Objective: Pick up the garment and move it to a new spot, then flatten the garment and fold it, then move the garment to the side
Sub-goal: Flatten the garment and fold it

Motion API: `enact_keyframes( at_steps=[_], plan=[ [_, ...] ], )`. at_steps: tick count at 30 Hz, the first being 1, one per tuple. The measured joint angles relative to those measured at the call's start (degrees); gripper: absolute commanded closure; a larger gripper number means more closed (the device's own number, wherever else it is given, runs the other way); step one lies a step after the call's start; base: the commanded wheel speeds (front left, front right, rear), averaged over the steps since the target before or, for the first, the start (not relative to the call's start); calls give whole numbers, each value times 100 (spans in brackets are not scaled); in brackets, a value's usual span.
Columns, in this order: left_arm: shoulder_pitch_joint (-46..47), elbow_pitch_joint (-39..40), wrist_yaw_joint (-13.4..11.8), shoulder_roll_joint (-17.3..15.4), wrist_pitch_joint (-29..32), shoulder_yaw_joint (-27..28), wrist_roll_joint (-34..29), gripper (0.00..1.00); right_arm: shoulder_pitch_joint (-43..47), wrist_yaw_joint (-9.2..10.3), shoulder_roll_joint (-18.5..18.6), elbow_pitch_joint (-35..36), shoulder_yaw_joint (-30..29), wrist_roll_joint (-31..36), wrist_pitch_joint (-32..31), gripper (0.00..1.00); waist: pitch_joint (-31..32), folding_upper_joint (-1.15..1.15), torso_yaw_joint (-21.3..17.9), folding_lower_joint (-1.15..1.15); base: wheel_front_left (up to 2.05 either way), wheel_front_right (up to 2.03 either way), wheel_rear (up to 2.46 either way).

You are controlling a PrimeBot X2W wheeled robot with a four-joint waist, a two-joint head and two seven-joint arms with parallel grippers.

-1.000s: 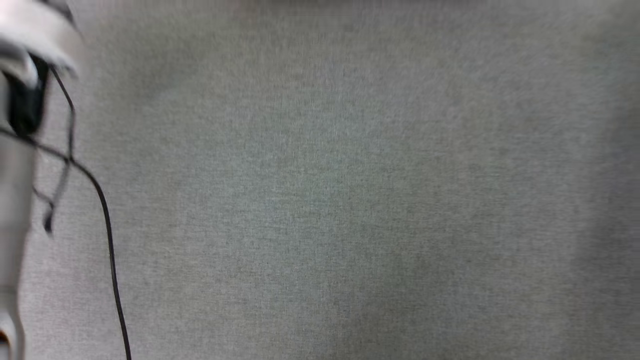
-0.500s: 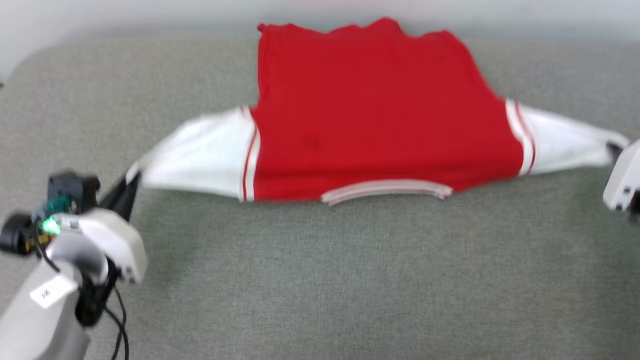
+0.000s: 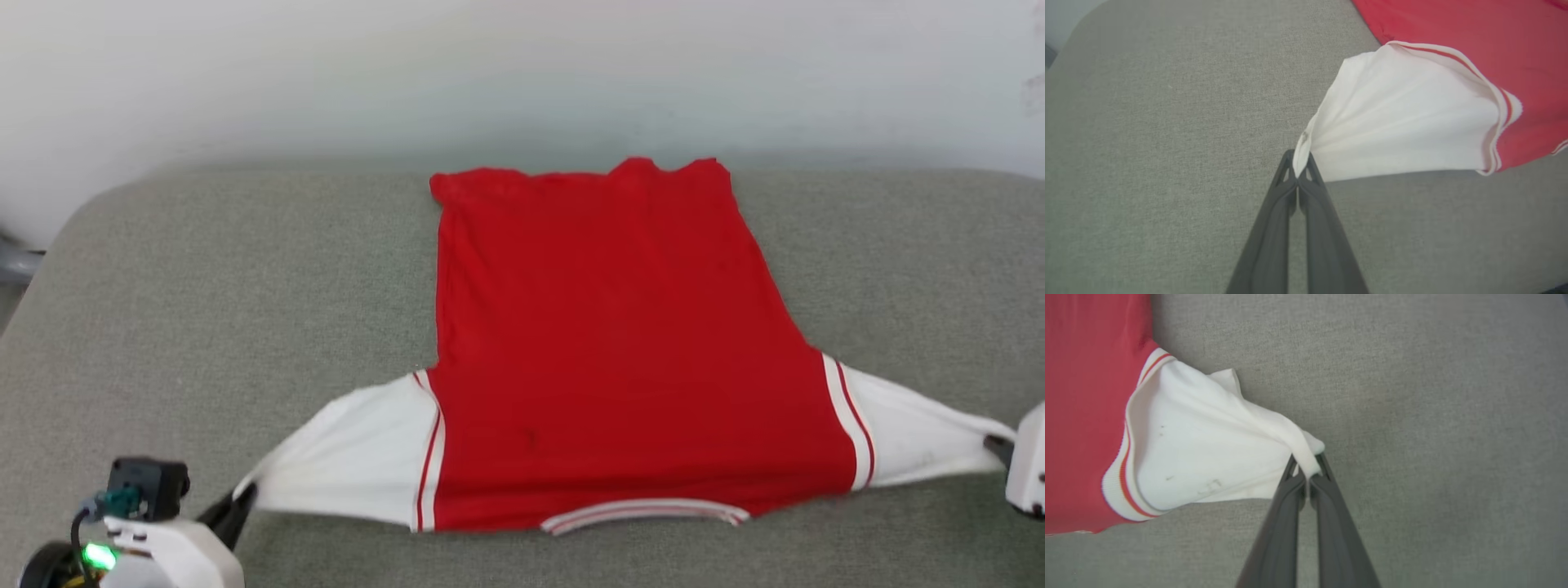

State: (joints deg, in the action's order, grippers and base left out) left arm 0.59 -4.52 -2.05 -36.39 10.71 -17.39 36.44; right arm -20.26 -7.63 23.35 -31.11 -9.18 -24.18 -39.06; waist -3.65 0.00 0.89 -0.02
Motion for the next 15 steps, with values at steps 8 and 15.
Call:
enact_keyframes(
  at_steps=[8, 15],
  plan=[
    [-1107, 1023, -256, -189, 669, -62, 383, 100, 1220, 8, -5, 1154, -344, -229, -1145, 100, 137, 0, -89, 0, 0, 0, 0],
    [-1307, 1720, -257, -244, 1038, -221, 520, 100, 1487, 8, -148, 1916, -599, -189, -1559, 97, -56, 0, -75, 1, 0, 0, 0]
  ],
)
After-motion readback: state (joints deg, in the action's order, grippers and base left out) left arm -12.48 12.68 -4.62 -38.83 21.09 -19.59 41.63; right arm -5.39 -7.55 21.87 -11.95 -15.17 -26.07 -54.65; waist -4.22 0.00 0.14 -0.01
